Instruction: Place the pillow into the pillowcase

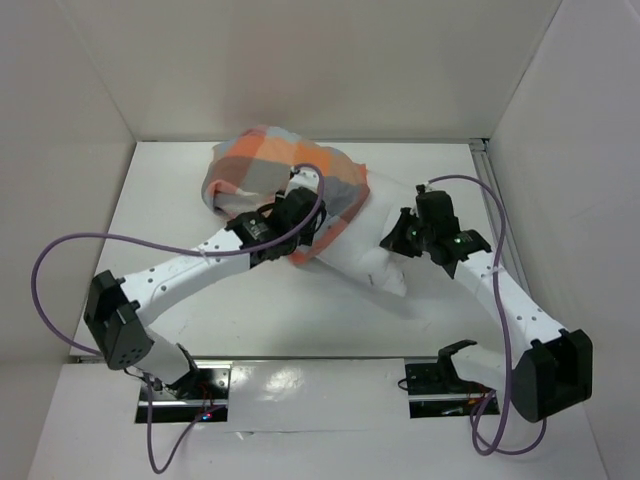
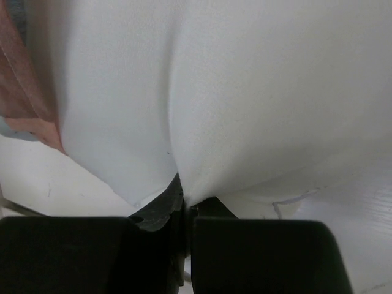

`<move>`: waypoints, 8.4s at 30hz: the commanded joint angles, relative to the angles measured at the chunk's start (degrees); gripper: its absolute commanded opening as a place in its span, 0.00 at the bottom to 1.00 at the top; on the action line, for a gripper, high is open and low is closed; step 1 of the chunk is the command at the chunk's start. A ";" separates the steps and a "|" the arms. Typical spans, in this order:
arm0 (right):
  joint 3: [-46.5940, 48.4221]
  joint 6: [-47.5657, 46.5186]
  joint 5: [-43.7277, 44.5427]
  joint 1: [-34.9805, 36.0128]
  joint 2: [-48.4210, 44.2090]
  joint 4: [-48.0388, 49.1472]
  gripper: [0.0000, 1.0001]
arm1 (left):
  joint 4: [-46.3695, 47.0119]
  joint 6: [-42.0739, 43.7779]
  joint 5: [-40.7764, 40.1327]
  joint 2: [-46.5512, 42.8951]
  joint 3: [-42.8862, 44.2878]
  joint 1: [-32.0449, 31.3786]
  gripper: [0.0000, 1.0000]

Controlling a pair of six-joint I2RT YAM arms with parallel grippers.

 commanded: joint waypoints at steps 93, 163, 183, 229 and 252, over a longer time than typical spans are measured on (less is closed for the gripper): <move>15.86 -14.68 -11.34 -7.94 -7.89 -35.27 0.00 | -26.83 -2.20 41.57 6.88 40.41 7.06 0.00; 4.54 11.49 -25.14 -12.86 21.20 31.49 0.00 | -10.42 8.62 57.78 26.82 52.17 -8.76 0.00; -13.30 25.92 -17.07 -8.81 -0.94 37.85 0.00 | -6.35 -0.79 75.48 31.56 57.88 11.62 0.00; -32.65 34.97 -2.22 -3.38 -18.72 40.63 0.00 | -0.64 -3.43 78.74 34.99 57.98 9.78 0.00; -18.05 24.77 -2.82 -5.65 0.81 43.72 0.00 | -23.40 7.66 10.68 17.17 39.73 -0.50 0.53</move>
